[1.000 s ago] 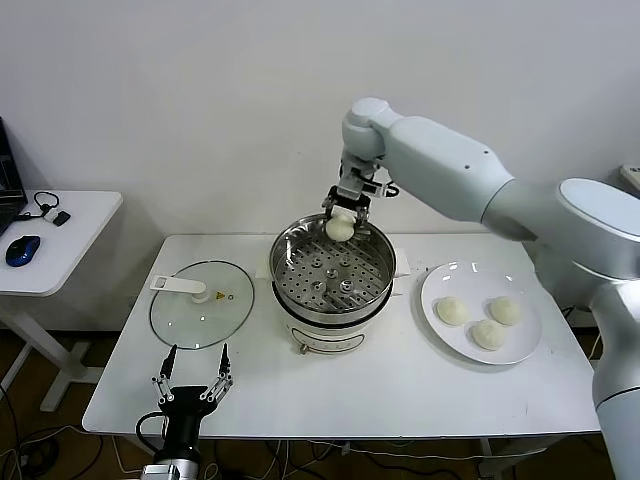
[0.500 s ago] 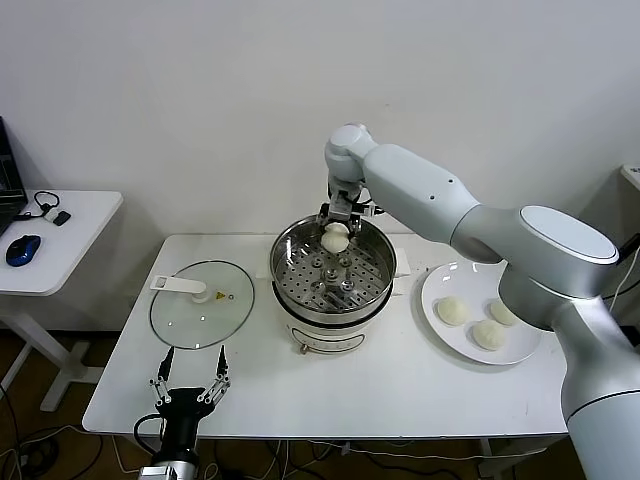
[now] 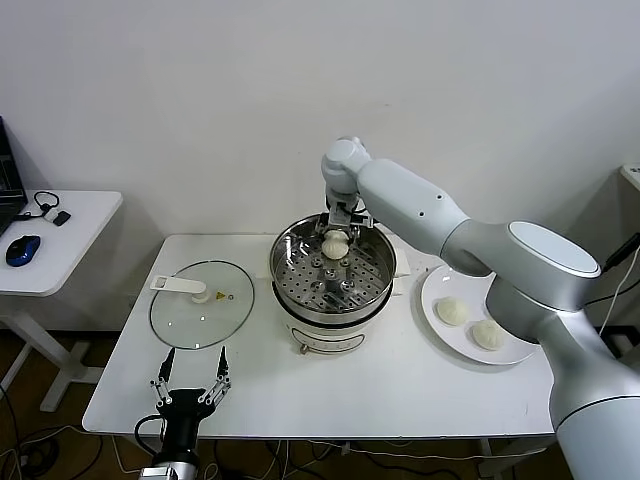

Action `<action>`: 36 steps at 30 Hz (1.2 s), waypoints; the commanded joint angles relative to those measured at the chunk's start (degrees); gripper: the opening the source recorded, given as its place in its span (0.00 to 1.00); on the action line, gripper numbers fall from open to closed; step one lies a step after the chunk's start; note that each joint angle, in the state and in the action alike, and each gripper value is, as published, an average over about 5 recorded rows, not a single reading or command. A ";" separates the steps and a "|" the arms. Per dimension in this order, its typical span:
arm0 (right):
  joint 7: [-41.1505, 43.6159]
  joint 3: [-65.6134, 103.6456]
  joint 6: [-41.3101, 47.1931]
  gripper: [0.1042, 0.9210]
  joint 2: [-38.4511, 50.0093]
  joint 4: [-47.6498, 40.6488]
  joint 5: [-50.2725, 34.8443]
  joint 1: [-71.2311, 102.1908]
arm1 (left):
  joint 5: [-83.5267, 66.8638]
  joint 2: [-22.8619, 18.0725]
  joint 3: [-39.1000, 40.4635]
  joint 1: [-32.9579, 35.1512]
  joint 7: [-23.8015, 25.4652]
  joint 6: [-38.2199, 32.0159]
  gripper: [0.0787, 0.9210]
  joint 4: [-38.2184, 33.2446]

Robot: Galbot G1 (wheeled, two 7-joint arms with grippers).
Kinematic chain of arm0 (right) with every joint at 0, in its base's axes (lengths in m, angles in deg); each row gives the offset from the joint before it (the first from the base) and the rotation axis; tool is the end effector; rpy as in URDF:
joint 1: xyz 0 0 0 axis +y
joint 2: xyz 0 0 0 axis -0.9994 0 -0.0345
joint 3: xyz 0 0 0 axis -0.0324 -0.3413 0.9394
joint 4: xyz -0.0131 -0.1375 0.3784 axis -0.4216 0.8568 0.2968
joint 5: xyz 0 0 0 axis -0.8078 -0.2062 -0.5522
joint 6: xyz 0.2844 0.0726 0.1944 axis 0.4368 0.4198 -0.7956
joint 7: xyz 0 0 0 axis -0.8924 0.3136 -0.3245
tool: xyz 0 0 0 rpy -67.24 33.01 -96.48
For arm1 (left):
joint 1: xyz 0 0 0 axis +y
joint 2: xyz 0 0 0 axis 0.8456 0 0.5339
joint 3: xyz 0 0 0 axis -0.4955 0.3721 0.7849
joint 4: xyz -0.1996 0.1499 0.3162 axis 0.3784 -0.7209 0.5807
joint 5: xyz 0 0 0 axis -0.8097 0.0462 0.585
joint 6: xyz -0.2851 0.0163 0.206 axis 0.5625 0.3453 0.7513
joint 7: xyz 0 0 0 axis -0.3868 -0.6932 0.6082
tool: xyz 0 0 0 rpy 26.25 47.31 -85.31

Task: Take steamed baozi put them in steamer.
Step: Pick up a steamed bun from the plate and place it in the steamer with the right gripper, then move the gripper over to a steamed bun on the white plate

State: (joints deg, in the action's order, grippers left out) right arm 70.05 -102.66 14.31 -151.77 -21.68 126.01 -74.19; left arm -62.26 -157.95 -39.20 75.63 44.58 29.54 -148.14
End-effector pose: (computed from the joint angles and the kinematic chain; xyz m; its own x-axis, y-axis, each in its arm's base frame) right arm 0.6778 0.1394 -0.1168 -0.2565 -0.0190 0.9664 -0.1639 -0.9845 -0.0628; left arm 0.0653 0.0017 -0.3773 -0.9961 -0.0636 0.0617 -0.0586 0.9951 0.0795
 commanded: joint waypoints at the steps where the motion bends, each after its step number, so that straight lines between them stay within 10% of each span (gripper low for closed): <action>1: -0.56 1.33 -0.82 0.73 -0.14 -0.23 2.97 0.82 | -0.02 -0.02 0.03 0.04 0.02 -0.04 0.88 0.07; 12: 1.71 0.32 -1.09 0.88 1.69 2.90 -3.69 -1.72 | -0.23 -0.04 -0.27 0.17 -0.01 -0.15 0.88 -0.08; 23: 7.54 -13.71 14.55 0.88 12.90 10.21 -41.73 -18.43 | -0.34 -0.12 -0.32 0.53 -0.01 -0.19 0.88 -0.77; 36: 6.38 -27.29 38.66 0.88 30.27 9.69 -67.22 -25.35 | -0.51 0.17 0.54 0.87 0.06 -0.41 0.88 -1.07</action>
State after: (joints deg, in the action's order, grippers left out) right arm 75.77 -120.77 37.56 -132.93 -13.05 79.47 -93.73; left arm -62.72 -157.90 -38.74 76.47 44.60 29.15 -149.18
